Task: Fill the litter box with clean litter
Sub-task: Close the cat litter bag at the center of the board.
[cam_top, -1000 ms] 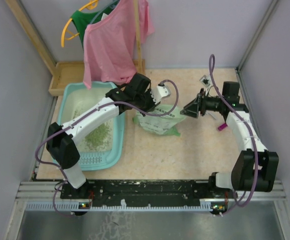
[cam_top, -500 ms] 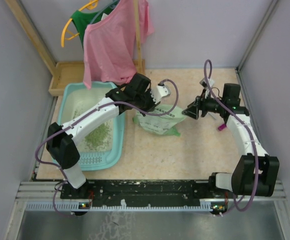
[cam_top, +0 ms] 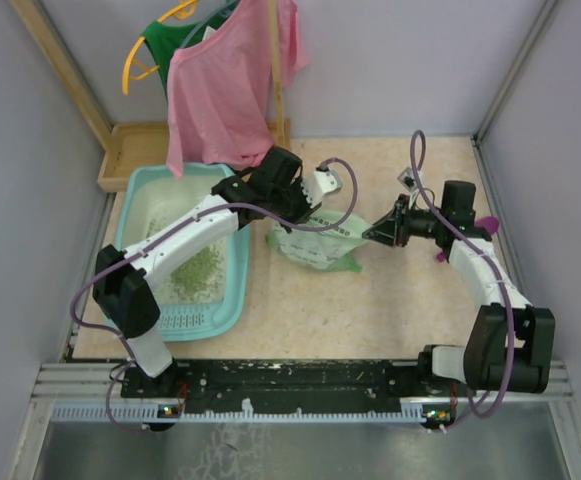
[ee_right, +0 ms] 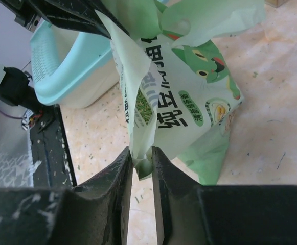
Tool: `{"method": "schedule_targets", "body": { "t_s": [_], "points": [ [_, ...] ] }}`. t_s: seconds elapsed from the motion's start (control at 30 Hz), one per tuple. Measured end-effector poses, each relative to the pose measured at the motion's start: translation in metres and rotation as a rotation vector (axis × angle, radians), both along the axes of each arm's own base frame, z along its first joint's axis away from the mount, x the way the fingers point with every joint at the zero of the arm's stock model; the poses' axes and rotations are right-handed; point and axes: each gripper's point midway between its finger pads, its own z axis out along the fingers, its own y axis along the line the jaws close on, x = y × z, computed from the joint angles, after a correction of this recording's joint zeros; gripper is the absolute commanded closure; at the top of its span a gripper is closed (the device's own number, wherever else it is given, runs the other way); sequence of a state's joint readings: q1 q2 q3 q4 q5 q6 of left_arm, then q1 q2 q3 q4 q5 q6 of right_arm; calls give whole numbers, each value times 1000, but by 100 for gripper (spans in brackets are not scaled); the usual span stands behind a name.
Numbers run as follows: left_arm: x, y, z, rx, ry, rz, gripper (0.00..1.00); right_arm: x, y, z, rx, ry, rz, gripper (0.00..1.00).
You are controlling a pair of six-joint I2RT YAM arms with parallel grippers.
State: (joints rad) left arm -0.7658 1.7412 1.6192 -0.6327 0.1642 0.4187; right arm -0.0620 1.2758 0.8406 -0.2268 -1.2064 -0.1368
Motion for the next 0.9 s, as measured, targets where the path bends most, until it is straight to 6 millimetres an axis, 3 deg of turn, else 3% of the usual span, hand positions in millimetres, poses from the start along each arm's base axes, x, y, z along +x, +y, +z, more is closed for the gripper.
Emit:
{"method": "schedule_targets", "body": {
  "t_s": [0.13,0.4,0.63,0.9],
  "points": [
    [0,0,0,-1,2,2,100,-1,1,-2,13,12,-1,100],
    [0,1,1,4,1,8,100,0,1,2,53,68,-6,100],
    [2,3,10,8,-12,18,100,16,-4,26,179,303,61,100],
    [5,7,16,25,-56,30,100,13,-5,35,283,504,22,100]
  ]
}}
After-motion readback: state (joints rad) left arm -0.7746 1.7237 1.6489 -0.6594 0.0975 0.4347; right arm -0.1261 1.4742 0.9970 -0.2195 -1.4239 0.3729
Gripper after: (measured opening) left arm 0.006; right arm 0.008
